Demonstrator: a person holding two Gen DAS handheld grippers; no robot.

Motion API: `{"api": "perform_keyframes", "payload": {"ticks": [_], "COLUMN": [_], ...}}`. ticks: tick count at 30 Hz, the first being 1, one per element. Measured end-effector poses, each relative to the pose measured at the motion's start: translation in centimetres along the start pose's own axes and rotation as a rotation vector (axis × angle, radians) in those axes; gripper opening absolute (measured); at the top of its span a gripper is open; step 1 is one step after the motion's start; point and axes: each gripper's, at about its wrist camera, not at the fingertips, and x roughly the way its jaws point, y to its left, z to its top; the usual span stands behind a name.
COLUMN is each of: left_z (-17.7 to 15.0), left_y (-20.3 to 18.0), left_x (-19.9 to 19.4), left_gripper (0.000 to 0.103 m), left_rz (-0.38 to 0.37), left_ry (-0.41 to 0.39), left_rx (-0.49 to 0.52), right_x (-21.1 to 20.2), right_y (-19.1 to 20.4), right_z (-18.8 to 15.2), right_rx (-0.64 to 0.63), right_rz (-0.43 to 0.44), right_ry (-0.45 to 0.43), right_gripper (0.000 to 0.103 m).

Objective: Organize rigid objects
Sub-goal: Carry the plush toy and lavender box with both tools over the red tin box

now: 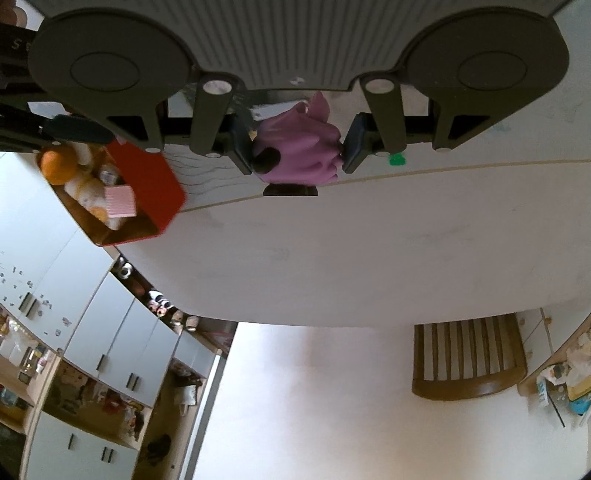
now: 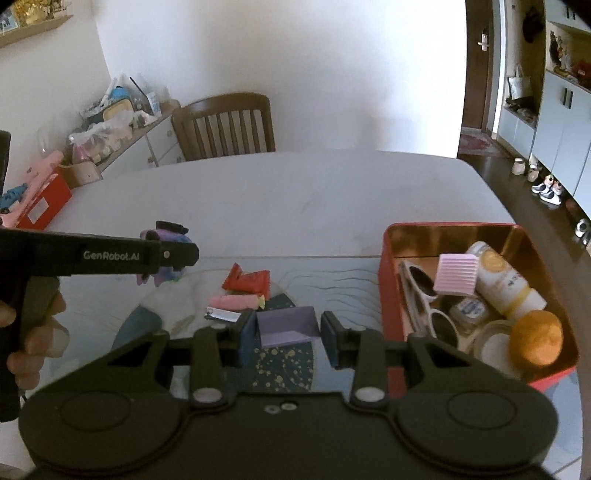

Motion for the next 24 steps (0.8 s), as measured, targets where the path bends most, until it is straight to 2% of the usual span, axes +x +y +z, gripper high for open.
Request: {"api": "perform_keyframes", "payload": {"ticks": [12,24], "left_z": [-0.8,-0.8], "left_y": [-6.5,-14.3], "left_x": [-2.7,-1.2], "left_gripper": [0.051,0.051], "left_rz": [-0.049,-0.091], "left_ry": [-0.015,0.008], "left_rx": [0.055,0.099], "right_x": [-4.1,-5.8], "right_y": [-3.3,-10.0], "right_z": [-1.3,-2.4], "right_rx": [0.003,0.026], "right_rz": [0.005,0.0], "right_ry": [-0.052,-0.051], "right_gripper": [0.037,0.037]}}
